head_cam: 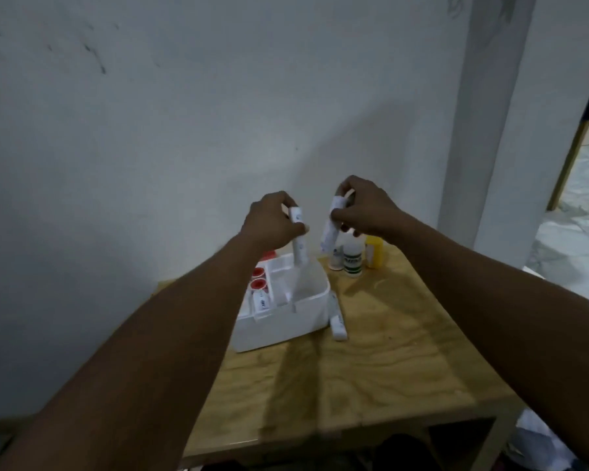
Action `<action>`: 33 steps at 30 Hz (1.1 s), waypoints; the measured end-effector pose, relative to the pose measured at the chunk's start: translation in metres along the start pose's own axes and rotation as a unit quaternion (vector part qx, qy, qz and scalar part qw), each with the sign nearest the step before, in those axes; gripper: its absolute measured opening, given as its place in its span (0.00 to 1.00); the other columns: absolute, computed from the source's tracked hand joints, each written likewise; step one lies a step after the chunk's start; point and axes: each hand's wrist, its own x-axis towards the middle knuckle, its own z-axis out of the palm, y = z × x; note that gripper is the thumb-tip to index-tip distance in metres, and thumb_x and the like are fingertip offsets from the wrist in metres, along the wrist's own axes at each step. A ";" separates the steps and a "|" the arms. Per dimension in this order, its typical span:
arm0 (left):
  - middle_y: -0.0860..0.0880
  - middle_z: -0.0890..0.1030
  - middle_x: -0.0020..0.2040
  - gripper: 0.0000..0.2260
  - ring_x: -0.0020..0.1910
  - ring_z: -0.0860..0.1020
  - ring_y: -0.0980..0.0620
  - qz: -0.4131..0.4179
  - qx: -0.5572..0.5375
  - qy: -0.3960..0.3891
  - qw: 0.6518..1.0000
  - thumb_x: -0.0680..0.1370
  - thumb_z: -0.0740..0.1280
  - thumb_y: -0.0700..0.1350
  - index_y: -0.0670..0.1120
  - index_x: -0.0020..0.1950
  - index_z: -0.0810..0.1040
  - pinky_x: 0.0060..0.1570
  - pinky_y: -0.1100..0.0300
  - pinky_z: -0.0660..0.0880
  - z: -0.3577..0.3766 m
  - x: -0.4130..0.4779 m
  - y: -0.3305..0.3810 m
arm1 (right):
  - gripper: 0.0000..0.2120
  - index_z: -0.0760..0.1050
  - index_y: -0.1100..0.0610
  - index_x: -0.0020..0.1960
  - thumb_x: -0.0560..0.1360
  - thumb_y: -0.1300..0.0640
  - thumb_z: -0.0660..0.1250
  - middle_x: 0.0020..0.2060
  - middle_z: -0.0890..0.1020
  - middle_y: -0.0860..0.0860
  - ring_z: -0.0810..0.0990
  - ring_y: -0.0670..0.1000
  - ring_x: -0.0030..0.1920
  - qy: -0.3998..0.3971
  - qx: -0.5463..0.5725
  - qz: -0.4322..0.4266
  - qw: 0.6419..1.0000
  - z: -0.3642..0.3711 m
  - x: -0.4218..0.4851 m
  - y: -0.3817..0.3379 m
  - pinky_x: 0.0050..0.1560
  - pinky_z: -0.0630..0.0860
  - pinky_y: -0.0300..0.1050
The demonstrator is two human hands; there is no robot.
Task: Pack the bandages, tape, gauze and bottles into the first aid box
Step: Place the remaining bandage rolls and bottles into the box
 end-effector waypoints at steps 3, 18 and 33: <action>0.45 0.85 0.47 0.18 0.41 0.85 0.47 -0.024 -0.047 -0.024 0.998 0.68 0.83 0.43 0.45 0.53 0.80 0.43 0.55 0.82 -0.017 -0.018 -0.027 | 0.14 0.75 0.57 0.51 0.67 0.59 0.73 0.44 0.82 0.55 0.83 0.58 0.43 -0.039 -0.066 -0.052 0.996 0.033 -0.005 -0.017 0.41 0.81 0.51; 0.49 0.82 0.47 0.13 0.37 0.80 0.58 -0.019 0.086 -0.268 0.959 0.71 0.80 0.43 0.49 0.54 0.85 0.24 0.74 0.70 0.012 -0.031 -0.041 | 0.04 0.83 0.59 0.45 0.70 0.61 0.71 0.42 0.85 0.54 0.84 0.53 0.45 -0.204 -0.214 -0.068 0.953 0.063 -0.034 0.012 0.47 0.81 0.49; 0.42 0.87 0.51 0.13 0.52 0.87 0.45 -0.079 -0.014 -0.307 0.948 0.72 0.78 0.36 0.50 0.52 0.86 0.56 0.50 0.84 0.020 -0.028 -0.041 | 0.10 0.81 0.59 0.52 0.71 0.61 0.71 0.41 0.80 0.46 0.80 0.50 0.46 -0.217 -0.150 -0.039 0.964 0.051 -0.035 0.009 0.50 0.78 0.45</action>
